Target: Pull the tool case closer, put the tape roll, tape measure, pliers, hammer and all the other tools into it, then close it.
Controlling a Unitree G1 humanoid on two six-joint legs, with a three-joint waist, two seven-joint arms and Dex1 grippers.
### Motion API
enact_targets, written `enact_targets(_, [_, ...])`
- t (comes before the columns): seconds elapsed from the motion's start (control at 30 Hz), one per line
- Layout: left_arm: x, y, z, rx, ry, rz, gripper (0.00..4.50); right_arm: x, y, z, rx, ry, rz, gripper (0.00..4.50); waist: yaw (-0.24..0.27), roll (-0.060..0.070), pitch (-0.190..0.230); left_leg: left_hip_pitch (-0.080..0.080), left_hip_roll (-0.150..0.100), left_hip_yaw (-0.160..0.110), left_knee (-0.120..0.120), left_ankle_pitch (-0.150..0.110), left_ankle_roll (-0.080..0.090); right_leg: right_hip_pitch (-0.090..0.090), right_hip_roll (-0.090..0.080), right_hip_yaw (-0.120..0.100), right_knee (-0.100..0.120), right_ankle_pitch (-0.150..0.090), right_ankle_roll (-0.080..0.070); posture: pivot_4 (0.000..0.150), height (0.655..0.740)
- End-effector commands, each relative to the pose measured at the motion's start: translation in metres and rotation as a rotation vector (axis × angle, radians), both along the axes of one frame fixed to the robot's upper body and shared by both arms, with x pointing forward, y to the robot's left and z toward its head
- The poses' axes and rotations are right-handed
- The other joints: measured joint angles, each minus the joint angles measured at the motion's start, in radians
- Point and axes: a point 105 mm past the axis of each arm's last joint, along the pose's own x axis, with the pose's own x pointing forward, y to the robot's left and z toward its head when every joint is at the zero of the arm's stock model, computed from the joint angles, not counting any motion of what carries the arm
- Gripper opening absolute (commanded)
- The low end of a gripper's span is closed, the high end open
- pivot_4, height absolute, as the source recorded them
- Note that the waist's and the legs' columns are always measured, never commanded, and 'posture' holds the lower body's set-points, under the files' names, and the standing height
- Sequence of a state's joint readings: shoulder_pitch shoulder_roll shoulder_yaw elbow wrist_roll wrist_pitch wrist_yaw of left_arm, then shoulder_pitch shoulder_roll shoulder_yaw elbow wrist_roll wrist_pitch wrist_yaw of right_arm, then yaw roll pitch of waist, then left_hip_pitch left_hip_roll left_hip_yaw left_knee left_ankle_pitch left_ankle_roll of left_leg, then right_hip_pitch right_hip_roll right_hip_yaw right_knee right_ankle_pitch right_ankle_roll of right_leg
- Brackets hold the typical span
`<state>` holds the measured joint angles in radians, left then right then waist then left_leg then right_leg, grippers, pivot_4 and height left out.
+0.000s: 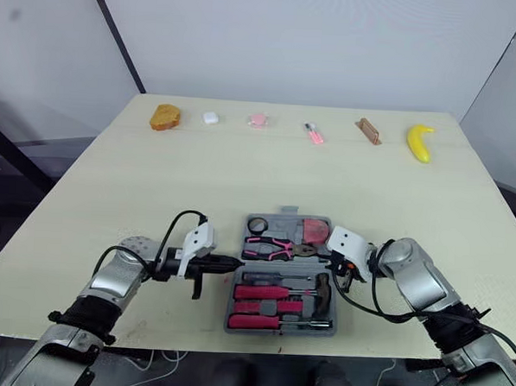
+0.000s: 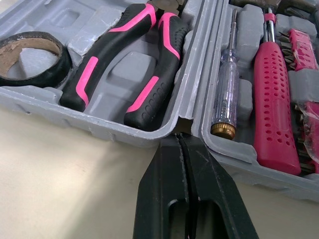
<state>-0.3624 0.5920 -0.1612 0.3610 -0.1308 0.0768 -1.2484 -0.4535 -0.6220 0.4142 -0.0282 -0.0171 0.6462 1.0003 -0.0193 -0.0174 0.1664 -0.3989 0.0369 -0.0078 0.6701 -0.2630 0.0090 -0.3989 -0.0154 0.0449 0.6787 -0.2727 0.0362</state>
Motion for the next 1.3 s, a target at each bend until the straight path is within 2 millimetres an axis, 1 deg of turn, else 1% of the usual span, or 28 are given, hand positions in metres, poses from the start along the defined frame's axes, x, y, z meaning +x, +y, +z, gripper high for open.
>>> enact_targets(0.03, [-0.011, -0.008, 0.001, -0.024, 0.005, -0.049, 0.0, -0.014, 0.022, 0.005, 0.053, 0.007, 0.088, 0.11, -0.001, 0.0, 0.0, 0.0, 0.0, 0.0, 0.0, 0.0, 0.0, 0.0, 0.0, 0.0, 0.0, 0.0, 0.0, 0.15, 0.74])
enact_targets(0.2, [-0.016, -0.005, -0.003, -0.02, 0.015, -0.041, 0.0, -0.018, 0.016, 0.003, 0.042, 0.018, 0.07, 0.11, 0.001, 0.0, 0.0, 0.0, 0.0, 0.0, 0.0, 0.0, 0.0, 0.0, 0.0, 0.0, 0.0, 0.0, 0.0, 0.15, 0.74])
enact_targets(0.53, [-0.02, -0.005, -0.01, -0.019, 0.029, -0.041, 0.0, -0.023, 0.013, 0.002, 0.039, 0.027, 0.056, 0.11, 0.003, 0.0, 0.0, 0.0, 0.0, 0.0, 0.0, 0.0, 0.0, 0.0, 0.0, 0.0, 0.0, 0.0, 0.0, 0.15, 0.74])
enact_targets(0.9, [-0.02, -0.001, -0.021, -0.014, 0.036, -0.035, 0.0, -0.023, 0.006, 0.001, 0.033, 0.03, 0.026, 0.11, 0.005, 0.0, 0.0, 0.0, 0.0, 0.001, 0.0, 0.0, 0.0, 0.0, 0.0, 0.0, 0.0, 0.0, 0.0, 0.15, 0.74])
enact_targets(1.07, [-0.02, -0.005, -0.024, -0.021, 0.032, -0.046, 0.0, -0.023, -0.001, 0.0, 0.025, 0.028, 0.007, 0.11, 0.008, 0.0, 0.0, 0.0, -0.001, 0.001, 0.0, 0.0, 0.0, 0.0, -0.001, 0.0, 0.0, 0.0, 0.0, 0.15, 0.74])
enact_targets(1.3, [-0.021, -0.011, -0.023, -0.03, 0.027, -0.061, 0.0, -0.027, -0.004, 0.0, 0.025, 0.038, -0.003, 0.11, 0.01, 0.0, 0.0, 0.0, -0.001, 0.001, 0.0, 0.0, 0.0, 0.001, -0.001, -0.001, 0.0, 0.0, 0.0, 0.15, 0.74])
